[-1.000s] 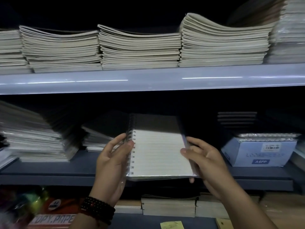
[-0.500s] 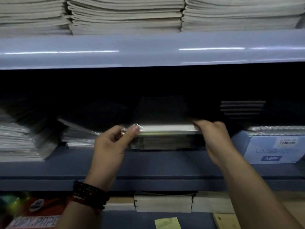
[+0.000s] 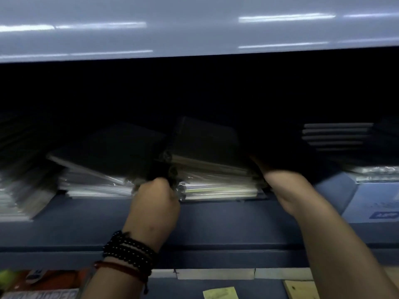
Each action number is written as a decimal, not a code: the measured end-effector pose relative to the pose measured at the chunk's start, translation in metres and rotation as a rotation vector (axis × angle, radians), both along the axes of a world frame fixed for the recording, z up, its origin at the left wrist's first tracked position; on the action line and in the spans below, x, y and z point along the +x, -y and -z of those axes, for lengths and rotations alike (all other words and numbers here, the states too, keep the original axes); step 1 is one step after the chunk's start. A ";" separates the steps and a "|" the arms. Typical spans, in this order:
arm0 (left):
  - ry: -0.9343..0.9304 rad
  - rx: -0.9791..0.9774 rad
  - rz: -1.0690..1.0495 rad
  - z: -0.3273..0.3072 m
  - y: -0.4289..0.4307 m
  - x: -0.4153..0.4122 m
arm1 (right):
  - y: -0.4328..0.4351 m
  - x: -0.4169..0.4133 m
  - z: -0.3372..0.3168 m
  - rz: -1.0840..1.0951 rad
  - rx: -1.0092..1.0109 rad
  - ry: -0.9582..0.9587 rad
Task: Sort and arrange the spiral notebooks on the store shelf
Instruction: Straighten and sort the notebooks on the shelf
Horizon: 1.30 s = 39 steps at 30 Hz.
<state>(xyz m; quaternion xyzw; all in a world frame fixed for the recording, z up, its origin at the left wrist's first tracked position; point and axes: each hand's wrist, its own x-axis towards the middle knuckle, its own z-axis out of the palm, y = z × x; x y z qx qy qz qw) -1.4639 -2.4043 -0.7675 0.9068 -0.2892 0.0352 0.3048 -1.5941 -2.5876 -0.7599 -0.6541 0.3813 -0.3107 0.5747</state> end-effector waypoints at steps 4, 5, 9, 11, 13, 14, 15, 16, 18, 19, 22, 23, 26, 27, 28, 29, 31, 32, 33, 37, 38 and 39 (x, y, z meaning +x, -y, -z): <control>-0.113 -0.091 0.005 0.003 0.006 0.012 | 0.001 0.002 -0.001 -0.071 0.047 -0.030; -0.146 -0.146 -0.019 0.004 0.007 0.014 | 0.002 0.002 -0.001 -0.090 0.058 -0.035; -0.396 -0.448 -0.060 0.008 0.021 0.009 | 0.010 -0.007 0.001 -0.112 0.139 0.007; -0.497 -0.570 -0.092 0.004 0.026 0.005 | 0.015 -0.011 0.003 -0.101 0.205 0.045; -0.566 -0.641 -0.117 0.001 0.031 0.002 | 0.019 -0.016 0.003 -0.114 0.271 0.116; -0.605 -0.687 -0.107 0.002 0.033 0.001 | 0.021 -0.019 0.003 -0.128 0.306 0.169; -0.640 -0.759 -0.076 0.003 0.036 -0.001 | 0.021 -0.022 0.002 -0.143 0.336 0.224; -0.696 -0.844 -0.040 0.003 0.038 -0.002 | 0.022 -0.026 0.002 -0.153 0.352 0.262; -0.693 -0.959 0.005 0.005 0.041 -0.003 | 0.020 -0.032 0.001 -0.168 0.366 0.321; -0.641 -0.987 0.026 0.002 0.041 -0.004 | 0.019 -0.033 0.001 -0.160 0.380 0.348; -0.468 -1.045 0.063 -0.011 0.036 -0.008 | 0.016 -0.037 0.000 -0.088 0.413 0.387; -0.388 -1.046 0.066 -0.018 0.032 -0.011 | 0.014 -0.039 -0.004 -0.075 0.409 0.394; -0.116 -1.018 0.112 -0.033 0.013 -0.010 | 0.016 -0.042 0.000 -0.062 0.312 0.371; -0.040 -0.998 0.113 -0.039 0.005 -0.010 | 0.014 -0.040 0.003 -0.036 0.245 0.331; 0.025 -0.982 0.112 -0.043 -0.003 -0.007 | 0.012 -0.039 0.006 0.007 0.180 0.296; 0.062 -0.985 0.106 -0.045 -0.009 -0.003 | 0.009 -0.037 0.006 0.050 0.114 0.261; 0.102 -1.027 0.057 -0.047 -0.017 0.007 | 0.004 -0.034 0.004 0.080 0.027 0.198; 0.091 -1.063 0.043 -0.045 -0.019 0.014 | 0.004 -0.034 0.004 0.082 -0.007 0.155; 0.061 -1.105 0.053 -0.045 -0.022 0.017 | 0.002 -0.034 0.003 0.089 -0.048 0.096; -0.051 -1.237 0.079 -0.040 -0.034 0.024 | 0.000 -0.034 -0.002 0.078 -0.097 -0.251; -0.063 -1.251 0.062 -0.041 -0.039 0.025 | -0.005 -0.034 -0.004 0.052 -0.115 -0.343; -0.082 -1.267 0.050 -0.044 -0.044 0.025 | -0.011 -0.034 -0.009 0.051 -0.175 -0.424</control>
